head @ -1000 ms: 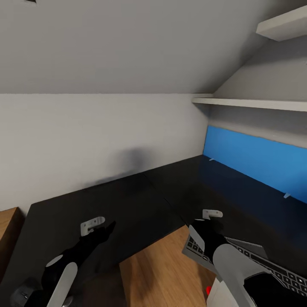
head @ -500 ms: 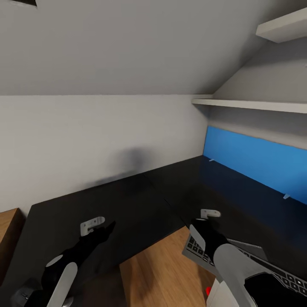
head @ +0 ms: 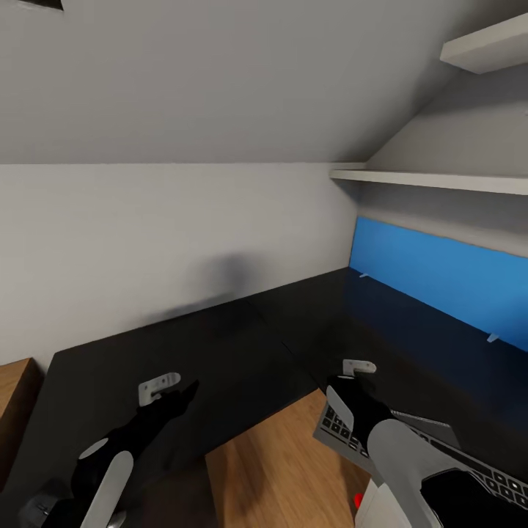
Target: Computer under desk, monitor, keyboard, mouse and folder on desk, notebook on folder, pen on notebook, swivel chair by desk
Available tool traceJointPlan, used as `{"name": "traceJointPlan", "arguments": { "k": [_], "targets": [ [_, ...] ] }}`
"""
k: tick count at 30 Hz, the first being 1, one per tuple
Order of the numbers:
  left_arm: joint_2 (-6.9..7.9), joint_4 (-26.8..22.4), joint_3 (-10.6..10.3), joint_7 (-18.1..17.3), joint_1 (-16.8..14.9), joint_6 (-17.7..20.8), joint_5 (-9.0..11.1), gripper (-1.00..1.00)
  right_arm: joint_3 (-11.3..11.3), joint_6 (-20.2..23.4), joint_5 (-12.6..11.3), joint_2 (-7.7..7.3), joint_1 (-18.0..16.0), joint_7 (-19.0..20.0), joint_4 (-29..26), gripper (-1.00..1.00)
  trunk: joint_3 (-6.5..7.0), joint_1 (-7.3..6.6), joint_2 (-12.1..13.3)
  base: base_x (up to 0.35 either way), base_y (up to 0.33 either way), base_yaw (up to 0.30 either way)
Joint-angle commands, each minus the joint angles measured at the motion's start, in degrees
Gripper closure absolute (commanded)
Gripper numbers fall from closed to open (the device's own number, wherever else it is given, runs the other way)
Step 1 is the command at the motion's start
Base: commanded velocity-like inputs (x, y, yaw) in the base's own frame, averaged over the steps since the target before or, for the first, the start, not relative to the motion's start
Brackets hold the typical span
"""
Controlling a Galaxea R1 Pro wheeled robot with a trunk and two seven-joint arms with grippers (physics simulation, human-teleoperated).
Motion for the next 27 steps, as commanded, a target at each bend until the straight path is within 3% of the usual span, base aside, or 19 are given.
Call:
{"name": "traceJointPlan", "arguments": {
  "k": [1, 27],
  "targets": [
    [0.06, -0.1, -0.1, 0.6, 0.0, 0.2, 0.6, -1.00, 0.5, 0.5, -0.3, -0.05, 0.0, -0.4, -0.1, -1.00, -0.06, 0.00, 0.0, 0.000, 0.000, 0.000],
    [0.04, -0.1, -0.1, 0.5, 0.0, 0.2, 0.6, -1.00, 0.9, 0.6, -0.3, 0.04, -0.1, -0.3, 0.0, -1.00, -0.06, 0.00, 0.0, -0.057, 0.000, 0.000]
  ]
}}
